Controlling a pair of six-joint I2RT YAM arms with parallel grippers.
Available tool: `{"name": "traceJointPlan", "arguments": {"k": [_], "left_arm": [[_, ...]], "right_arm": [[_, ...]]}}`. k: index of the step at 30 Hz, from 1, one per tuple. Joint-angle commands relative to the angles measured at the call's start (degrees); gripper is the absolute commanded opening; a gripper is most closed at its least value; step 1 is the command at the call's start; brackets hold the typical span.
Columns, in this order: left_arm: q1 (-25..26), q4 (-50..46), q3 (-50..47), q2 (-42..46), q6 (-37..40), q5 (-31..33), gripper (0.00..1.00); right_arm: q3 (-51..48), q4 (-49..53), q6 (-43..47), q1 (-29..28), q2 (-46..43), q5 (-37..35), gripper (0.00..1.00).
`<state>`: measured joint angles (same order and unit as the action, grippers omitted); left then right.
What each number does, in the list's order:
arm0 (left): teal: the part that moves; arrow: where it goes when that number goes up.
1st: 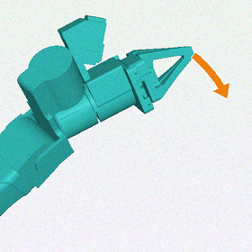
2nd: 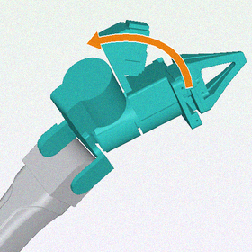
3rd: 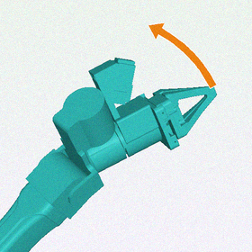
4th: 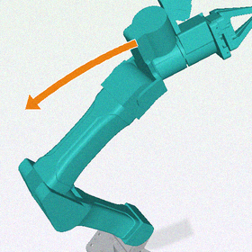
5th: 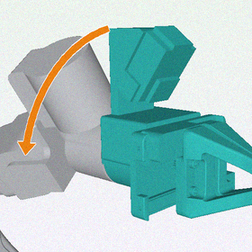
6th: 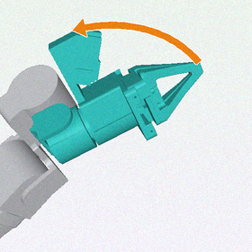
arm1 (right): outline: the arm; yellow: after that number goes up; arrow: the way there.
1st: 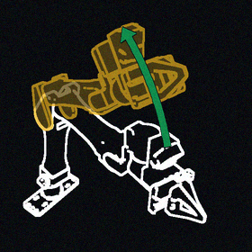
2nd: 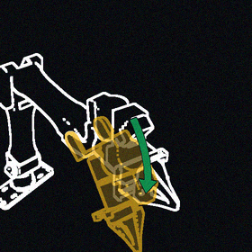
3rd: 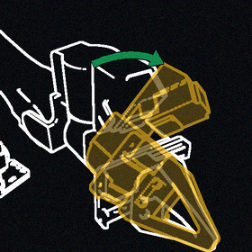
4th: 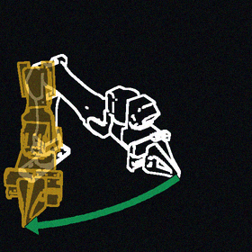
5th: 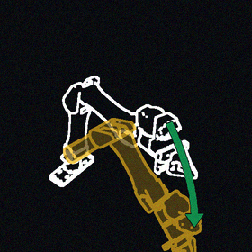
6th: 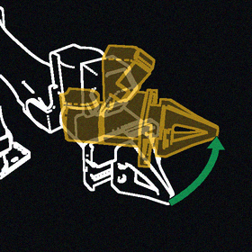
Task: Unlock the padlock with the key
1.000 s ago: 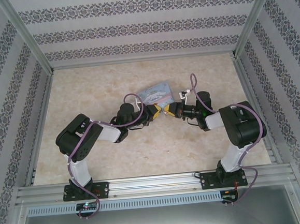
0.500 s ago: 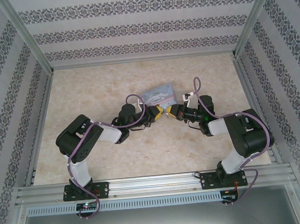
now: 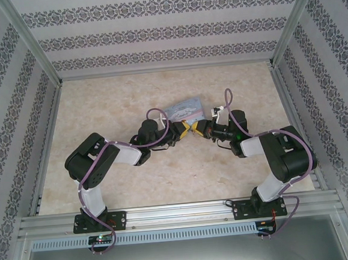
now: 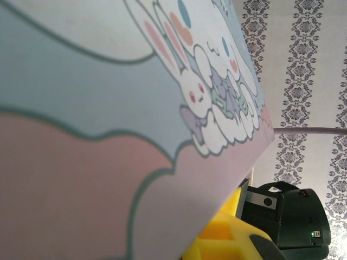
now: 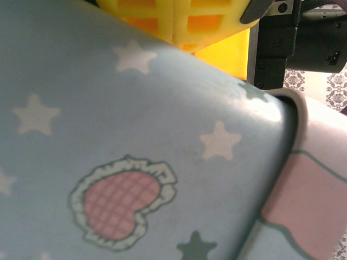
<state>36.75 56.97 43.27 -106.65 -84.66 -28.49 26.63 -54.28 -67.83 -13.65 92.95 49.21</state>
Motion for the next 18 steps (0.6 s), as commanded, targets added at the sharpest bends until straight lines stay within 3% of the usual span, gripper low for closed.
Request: {"name": "traceJointPlan", "arguments": {"k": [1, 12, 18], "left_arm": [[0.87, 1.65, 1.43, 0.19, 1.30, -0.87, 0.00], [-1.02, 0.18, 1.08, 0.13, 2.75, 1.60, 0.00], [-3.62, -5.69, 1.03, 0.31, 7.98, 1.78, 0.00]], "right_arm": [[1.34, -2.67, 0.12, -0.20, 0.23, -0.26, 0.00], [-0.95, -1.62, 1.60, 1.70, -0.22, 0.45, 0.00], [-2.49, 3.17, 4.02, 1.78, -2.37, -0.53, 0.00]]}}
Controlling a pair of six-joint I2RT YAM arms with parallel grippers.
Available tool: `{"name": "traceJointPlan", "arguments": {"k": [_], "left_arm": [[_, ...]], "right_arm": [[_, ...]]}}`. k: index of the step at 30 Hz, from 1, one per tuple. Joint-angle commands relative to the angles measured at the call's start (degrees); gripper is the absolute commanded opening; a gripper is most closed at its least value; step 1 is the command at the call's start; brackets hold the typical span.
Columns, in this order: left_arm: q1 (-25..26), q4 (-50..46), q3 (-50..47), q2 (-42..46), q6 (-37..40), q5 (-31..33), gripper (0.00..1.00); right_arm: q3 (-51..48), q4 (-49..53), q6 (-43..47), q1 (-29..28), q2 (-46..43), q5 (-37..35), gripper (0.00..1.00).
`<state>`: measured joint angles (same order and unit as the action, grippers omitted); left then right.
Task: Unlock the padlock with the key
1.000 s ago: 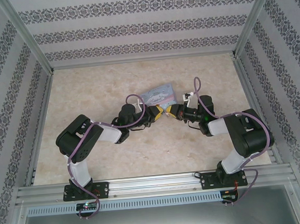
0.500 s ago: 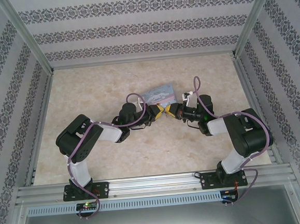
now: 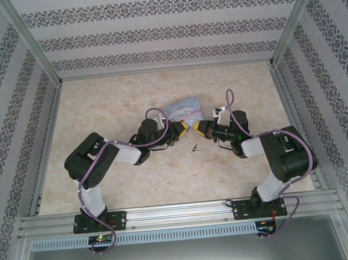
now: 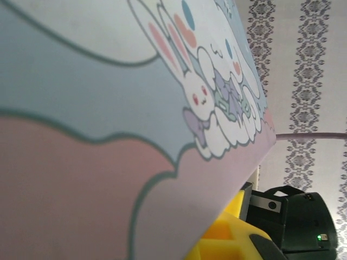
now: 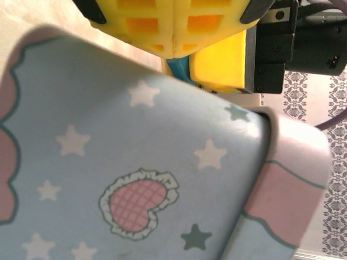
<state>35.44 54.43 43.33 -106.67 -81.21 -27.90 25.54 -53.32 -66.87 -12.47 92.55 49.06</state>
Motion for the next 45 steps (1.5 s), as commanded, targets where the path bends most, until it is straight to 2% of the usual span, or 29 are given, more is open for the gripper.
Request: {"name": "traceJointPlan", "arguments": {"k": [1, 3, 7, 8, 10, 13, 19, 20, 25, 26, 32, 38, 45], "left_arm": [[-2.92, -4.02, 0.95, 0.17, 5.41, 1.04, 0.00], [-3.96, -5.66, 1.25, -0.35, 7.18, 0.35, 0.00], [-6.14, -10.64, 1.77, -1.62, 11.33, -2.17, 0.00], [-6.56, -11.93, 1.85, -2.02, 12.14, -3.24, 0.00], [-7.02, -14.49, 2.62, -2.63, 14.30, -6.29, 0.00], [-7.03, -20.12, 3.47, -2.67, 18.31, -9.78, 0.00], [-7.05, -24.12, 1.15, -0.79, 20.92, -10.95, 0.00], [-7.05, -24.08, 0.76, -0.49, 20.79, -10.78, 0.06], [-7.00, -21.18, -0.61, 0.98, 18.61, -10.59, 0.49], [-7.01, -20.58, -0.73, 1.37, 18.13, -10.68, 0.54], [-7.33, -20.29, -1.04, 5.34, 16.60, -9.77, 0.70], [-9.33, -21.72, -2.43, 11.01, 15.89, -8.45, 0.85], [-12.44, -26.05, -3.65, 16.90, 17.23, -7.99, 0.88]], "right_arm": [[-1.67, 4.24, 3.90, 0.60, -2.72, -0.83, 0.00], [-2.31, 8.37, 5.89, 0.52, -4.30, -1.95, 0.04], [-3.05, 18.77, 10.52, 0.26, -8.02, -5.07, 0.29], [-2.74, 22.54, 12.23, -0.06, -8.88, -6.30, 0.32], [-0.93, 32.80, 16.94, -1.65, -11.02, -9.85, 0.36], [3.72, 48.32, 24.06, -6.49, -14.61, -18.76, 0.43], [12.13, 64.37, 29.79, -13.44, -14.78, -32.07, 0.46], [13.31, 65.72, 30.34, -14.31, -14.07, -33.51, 0.46], [18.66, 71.73, 31.19, -18.64, -10.14, -40.97, 0.46], [19.61, 72.48, 31.27, -19.51, -9.54, -42.13, 0.46], [24.33, 76.56, 30.43, -23.02, -5.04, -47.86, 0.45], [26.80, 76.81, 28.96, -23.73, -0.56, -49.32, 0.45], [30.56, 78.11, 27.94, -26.81, 5.17, -50.92, 0.43]]}}
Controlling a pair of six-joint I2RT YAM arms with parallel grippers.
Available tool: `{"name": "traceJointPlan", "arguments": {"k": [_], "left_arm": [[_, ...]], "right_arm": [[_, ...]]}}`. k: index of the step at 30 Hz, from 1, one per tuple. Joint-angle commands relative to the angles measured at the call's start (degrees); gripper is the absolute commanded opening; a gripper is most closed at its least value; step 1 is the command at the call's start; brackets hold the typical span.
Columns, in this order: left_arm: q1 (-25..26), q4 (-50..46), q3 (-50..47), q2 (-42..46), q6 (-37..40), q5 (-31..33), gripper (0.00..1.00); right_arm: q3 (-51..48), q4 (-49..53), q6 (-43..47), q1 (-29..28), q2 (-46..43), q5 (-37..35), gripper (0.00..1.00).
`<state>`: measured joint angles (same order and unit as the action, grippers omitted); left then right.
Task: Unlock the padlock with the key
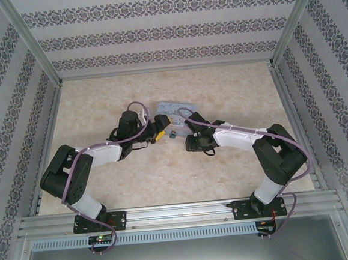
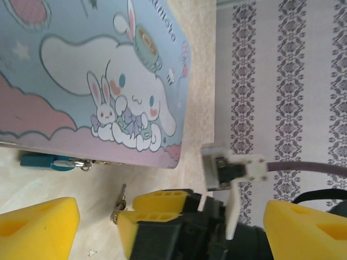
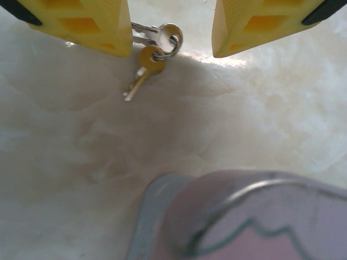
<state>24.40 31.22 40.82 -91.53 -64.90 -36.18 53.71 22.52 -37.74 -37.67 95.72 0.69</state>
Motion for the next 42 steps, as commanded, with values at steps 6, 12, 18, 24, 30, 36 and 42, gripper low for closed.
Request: {"name": "traceJointPlan", "arguments": {"k": [6, 12, 18, 24, 30, 36, 42], "left_arm": [[-3.88, -0.92, -2.17, 2.89, -0.18, -1.23, 0.89], [-4.72, 0.37, -3.19, 3.03, -0.74, -2.00, 0.89], [-4.89, 0.37, -3.97, 3.39, -0.84, -2.48, 0.89], [-4.97, -0.69, -3.98, 3.81, -0.82, -2.66, 0.89], [-4.82, -1.60, -3.40, 3.98, -0.62, -2.95, 0.89], [-3.36, -1.69, -2.56, 4.34, -0.88, -3.45, 0.89], [0.03, 2.30, -1.37, 3.74, -3.93, -4.13, 0.89]], "right_arm": [[4.22, 4.85, -2.31, -3.51, 6.34, -4.48, 0.41], [4.28, 4.80, -3.47, -3.63, 7.85, -4.73, 0.39], [4.32, 4.53, -4.19, -3.38, 9.30, -4.83, 0.19], [0.95, 2.16, -3.75, -1.95, 6.84, -3.71, 0.00], [-6.24, -4.45, -1.79, 1.76, -5.73, 2.54, 0.00], [-12.08, -12.65, 1.39, 7.80, -16.38, 18.04, 0.00], [-18.75, -29.92, 1.00, 16.17, -21.73, 40.70, 0.00]]}}
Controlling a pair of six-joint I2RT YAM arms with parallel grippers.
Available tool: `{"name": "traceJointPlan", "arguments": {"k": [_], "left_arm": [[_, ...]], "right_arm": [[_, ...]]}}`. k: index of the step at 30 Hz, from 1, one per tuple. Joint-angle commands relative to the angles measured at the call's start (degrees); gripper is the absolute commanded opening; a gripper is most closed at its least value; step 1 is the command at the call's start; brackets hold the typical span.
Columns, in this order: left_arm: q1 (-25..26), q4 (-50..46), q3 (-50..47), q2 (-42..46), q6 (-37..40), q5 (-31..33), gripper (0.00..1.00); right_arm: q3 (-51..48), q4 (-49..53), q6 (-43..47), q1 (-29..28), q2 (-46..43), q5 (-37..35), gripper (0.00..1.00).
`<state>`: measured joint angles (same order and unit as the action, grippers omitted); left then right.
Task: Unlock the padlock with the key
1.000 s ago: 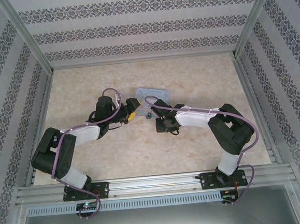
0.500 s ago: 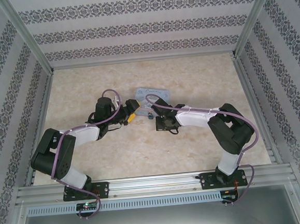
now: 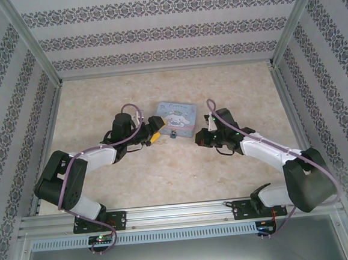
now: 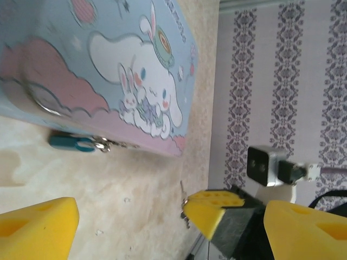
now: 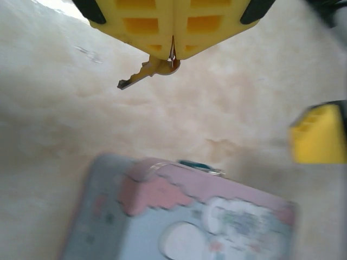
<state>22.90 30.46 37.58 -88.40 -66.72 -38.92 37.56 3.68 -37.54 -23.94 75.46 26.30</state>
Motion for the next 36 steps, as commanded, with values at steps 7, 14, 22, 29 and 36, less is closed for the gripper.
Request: {"name": "traceJointPlan", "arguments": {"k": [7, 14, 22, 29, 36], "left_arm": [[6.19, 12.16, 6.34, -4.75, -9.16, -2.82, 0.89], [9.34, 22.83, 9.76, -12.99, -15.99, -2.20, 0.78], [10.86, 31.40, 12.41, -19.52, -21.76, -1.35, 0.67], [11.92, 32.70, 12.56, -19.74, -22.39, -1.12, 0.62], [13.57, 35.61, 11.41, -19.96, -24.03, -1.06, 0.56]], "right_arm": [[-2.47, -18.48, 0.19, 8.69, -2.34, 28.92, 0.00], [-0.74, -18.73, 0.86, 10.30, -3.11, 37.71, 0.00], [-0.73, -18.58, 1.23, 10.41, -2.79, 39.01, 0.00], [-1.00, -18.80, 1.50, 10.43, -2.07, 37.83, 0.00], [-0.65, -18.78, 1.50, 10.45, -1.69, 36.37, 0.00]]}}
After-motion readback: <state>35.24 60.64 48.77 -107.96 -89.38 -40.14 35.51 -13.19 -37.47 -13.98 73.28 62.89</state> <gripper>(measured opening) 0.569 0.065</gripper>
